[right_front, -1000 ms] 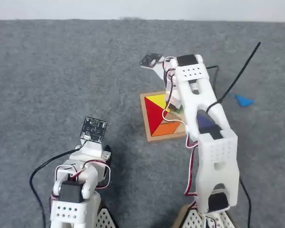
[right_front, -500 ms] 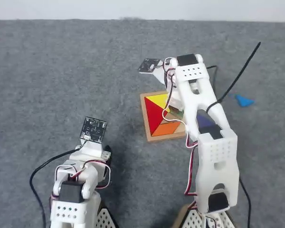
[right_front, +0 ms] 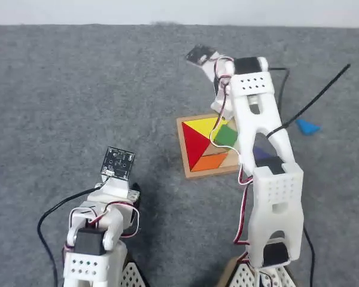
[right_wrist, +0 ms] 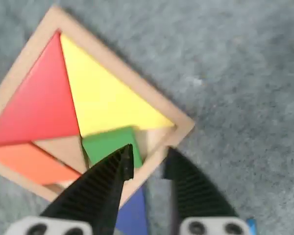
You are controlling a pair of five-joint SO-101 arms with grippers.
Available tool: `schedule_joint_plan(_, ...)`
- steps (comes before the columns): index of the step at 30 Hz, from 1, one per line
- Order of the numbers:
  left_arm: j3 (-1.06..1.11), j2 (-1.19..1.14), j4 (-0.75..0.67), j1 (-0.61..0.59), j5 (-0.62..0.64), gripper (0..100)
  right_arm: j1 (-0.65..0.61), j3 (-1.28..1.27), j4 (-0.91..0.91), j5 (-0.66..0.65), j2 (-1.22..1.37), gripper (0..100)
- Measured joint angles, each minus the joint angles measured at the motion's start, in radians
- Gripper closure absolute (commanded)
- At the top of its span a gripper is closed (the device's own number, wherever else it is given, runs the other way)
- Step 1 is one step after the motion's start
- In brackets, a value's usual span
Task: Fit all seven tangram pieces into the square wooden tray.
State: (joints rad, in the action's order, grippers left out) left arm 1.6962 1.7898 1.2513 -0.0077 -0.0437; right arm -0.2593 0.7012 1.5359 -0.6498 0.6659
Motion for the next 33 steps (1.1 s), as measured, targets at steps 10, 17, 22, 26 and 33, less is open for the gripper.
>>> schedule_joint_plan(10, 0.000, 0.000, 0.000, 0.000, 0.000, 90, -0.035, 0.006, -0.008, 0.029, 0.129, 97.6)
schedule_joint_plan(17, 0.000, 0.000, 0.000, 0.000, 0.000, 90, -0.025, 0.006, -0.008, 0.031, 0.178, 97.6)
schedule_joint_plan(22, 0.000, 0.000, 0.000, 0.000, 0.000, 90, -0.025, 0.006, -0.008, 0.035, 0.178, 97.6)
schedule_joint_plan(26, 0.000, 0.000, 0.000, 0.000, 0.000, 90, -0.025, 0.006, -0.008, 0.071, 0.114, 97.6)
schedule_joint_plan(33, 0.000, 0.000, 0.000, 0.000, 0.000, 90, -0.018, 0.006, 0.023, 0.137, -0.118, 97.6)
